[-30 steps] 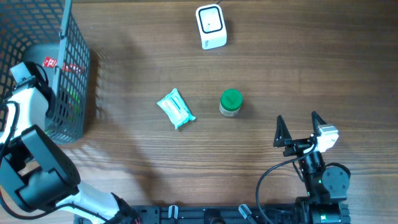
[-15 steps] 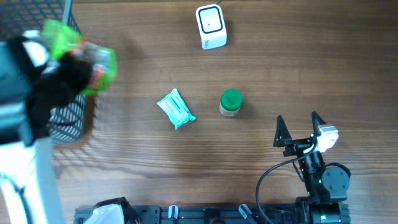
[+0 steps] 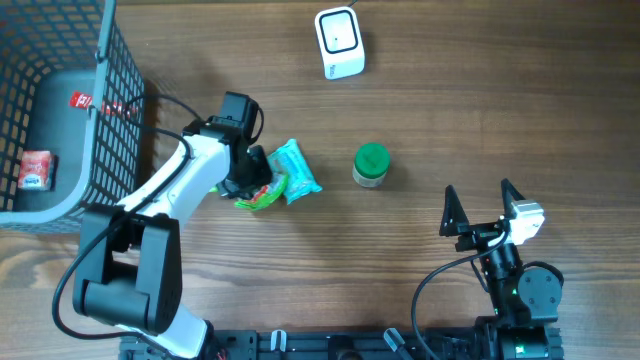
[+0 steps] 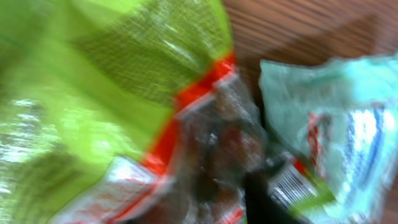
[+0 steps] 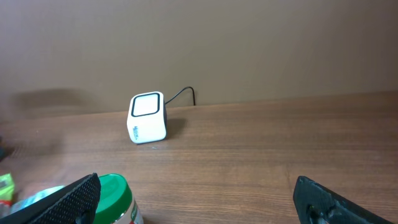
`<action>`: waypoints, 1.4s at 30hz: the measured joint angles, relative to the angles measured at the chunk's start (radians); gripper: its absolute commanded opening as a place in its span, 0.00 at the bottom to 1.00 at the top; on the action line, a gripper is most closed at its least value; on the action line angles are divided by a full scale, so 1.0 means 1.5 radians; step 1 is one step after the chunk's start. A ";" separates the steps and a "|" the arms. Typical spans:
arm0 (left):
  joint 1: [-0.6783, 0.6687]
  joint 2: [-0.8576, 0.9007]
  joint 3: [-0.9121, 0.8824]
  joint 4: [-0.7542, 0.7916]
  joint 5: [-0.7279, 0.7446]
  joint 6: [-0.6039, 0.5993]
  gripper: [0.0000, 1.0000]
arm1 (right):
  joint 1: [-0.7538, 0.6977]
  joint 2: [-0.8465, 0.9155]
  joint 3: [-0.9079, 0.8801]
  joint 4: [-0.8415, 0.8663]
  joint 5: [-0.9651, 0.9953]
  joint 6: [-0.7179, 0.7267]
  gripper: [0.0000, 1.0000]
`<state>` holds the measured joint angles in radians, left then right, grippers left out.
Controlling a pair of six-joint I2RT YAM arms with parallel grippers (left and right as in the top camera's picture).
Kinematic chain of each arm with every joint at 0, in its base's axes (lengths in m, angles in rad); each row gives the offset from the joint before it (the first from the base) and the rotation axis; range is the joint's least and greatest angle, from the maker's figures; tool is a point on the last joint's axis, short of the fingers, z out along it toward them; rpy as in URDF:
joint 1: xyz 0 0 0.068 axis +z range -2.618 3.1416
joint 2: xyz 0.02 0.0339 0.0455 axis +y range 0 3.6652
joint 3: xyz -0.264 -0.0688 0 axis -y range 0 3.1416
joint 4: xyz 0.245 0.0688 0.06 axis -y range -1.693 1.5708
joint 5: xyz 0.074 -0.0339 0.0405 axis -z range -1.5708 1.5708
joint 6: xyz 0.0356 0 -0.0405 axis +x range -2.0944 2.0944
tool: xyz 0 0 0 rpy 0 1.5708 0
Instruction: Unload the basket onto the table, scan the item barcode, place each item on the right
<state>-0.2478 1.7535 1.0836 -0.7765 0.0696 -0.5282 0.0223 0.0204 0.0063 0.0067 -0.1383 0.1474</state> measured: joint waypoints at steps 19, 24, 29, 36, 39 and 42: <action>0.451 0.059 0.624 -0.174 -0.118 0.072 0.77 | 0.000 0.000 0.000 0.000 0.000 0.000 1.00; 0.452 0.271 0.620 -0.119 -0.087 0.098 0.67 | 0.000 0.000 0.000 0.000 0.000 0.000 1.00; 0.440 0.378 0.620 -0.067 -0.065 0.100 0.61 | 0.000 0.000 0.000 0.000 0.000 0.000 1.00; 0.440 0.420 0.626 -0.092 -0.069 0.138 0.04 | 0.000 0.000 0.000 0.000 0.000 0.000 1.00; 0.441 0.403 0.623 -0.154 -0.073 0.184 0.04 | 0.000 0.000 0.000 0.000 0.000 0.000 1.00; 0.448 0.341 0.617 -0.217 -0.120 0.271 0.04 | 0.000 0.000 0.000 0.000 0.000 0.000 1.00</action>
<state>0.4240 2.2650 2.0090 -1.1023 -0.1104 -0.1211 0.0223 0.0204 0.0063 0.0067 -0.1383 0.1474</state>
